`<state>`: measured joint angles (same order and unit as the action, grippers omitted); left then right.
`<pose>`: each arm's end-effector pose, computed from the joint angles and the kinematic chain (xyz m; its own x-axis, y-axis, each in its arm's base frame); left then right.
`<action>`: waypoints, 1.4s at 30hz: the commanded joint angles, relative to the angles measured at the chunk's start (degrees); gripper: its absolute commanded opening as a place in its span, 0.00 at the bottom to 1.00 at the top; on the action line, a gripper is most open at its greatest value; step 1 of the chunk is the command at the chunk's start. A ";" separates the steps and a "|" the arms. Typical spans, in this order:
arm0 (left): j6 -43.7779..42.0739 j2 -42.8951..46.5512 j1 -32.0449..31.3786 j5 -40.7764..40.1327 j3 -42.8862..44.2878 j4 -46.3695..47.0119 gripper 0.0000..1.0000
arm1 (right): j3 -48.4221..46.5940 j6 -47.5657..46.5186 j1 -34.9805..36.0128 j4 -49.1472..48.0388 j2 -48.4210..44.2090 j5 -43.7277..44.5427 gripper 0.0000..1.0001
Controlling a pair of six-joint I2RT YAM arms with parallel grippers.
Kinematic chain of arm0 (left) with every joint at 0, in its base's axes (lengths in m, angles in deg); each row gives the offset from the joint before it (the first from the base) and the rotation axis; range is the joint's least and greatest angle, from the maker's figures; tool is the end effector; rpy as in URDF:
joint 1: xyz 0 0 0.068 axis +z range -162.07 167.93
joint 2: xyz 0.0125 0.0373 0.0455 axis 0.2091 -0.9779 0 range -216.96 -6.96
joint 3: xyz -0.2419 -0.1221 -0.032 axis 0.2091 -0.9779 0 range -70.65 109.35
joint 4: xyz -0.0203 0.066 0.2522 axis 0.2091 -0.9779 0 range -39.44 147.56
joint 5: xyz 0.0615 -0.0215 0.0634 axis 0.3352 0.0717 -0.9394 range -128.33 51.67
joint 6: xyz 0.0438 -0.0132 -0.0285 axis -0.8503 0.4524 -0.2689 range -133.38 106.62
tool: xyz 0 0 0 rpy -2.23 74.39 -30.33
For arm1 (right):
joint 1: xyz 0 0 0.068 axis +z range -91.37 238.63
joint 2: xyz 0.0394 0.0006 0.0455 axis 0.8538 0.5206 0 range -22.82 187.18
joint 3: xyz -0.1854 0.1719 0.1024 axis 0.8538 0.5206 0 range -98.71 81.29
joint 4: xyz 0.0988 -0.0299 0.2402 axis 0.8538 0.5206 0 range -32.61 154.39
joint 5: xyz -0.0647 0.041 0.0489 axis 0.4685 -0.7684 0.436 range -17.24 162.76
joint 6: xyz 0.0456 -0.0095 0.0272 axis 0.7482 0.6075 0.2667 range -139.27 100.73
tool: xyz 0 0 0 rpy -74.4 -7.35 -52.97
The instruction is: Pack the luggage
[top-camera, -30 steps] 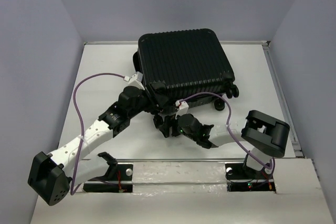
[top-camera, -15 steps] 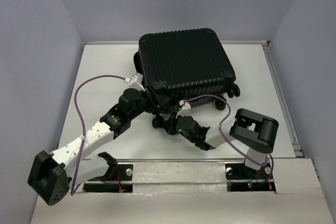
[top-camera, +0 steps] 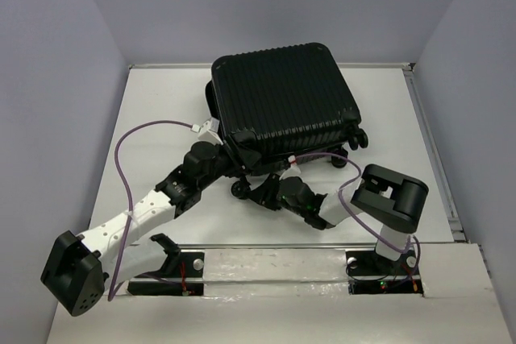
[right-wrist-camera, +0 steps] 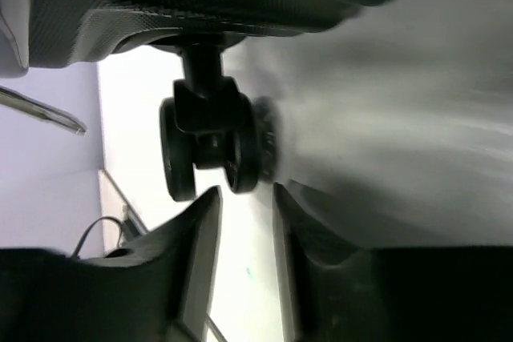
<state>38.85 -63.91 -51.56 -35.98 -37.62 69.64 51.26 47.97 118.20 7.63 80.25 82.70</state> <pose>0.1777 -0.1484 0.2678 -0.6238 -0.5093 -0.5929 0.2830 0.5599 -0.7787 0.1616 0.2631 0.1107 -0.7866 0.4541 -0.4183 -0.1129 0.5603 0.8206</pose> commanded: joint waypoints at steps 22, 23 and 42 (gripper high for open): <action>-4.85 4.90 -2.70 -12.18 -6.49 8.60 0.82 | -6.80 -24.17 1.60 52.28 -40.30 19.06 0.76; -5.46 5.87 -2.70 -13.24 -6.41 7.45 0.90 | -7.24 -24.61 1.60 53.09 -40.75 19.24 0.77; -25.41 2.92 3.77 -29.61 26.50 -13.76 0.99 | -18.22 -36.48 -11.67 63.38 -44.36 16.00 0.08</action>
<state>19.86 -51.86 -52.63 -65.10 -21.55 53.29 36.88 14.92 107.49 69.42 36.86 100.47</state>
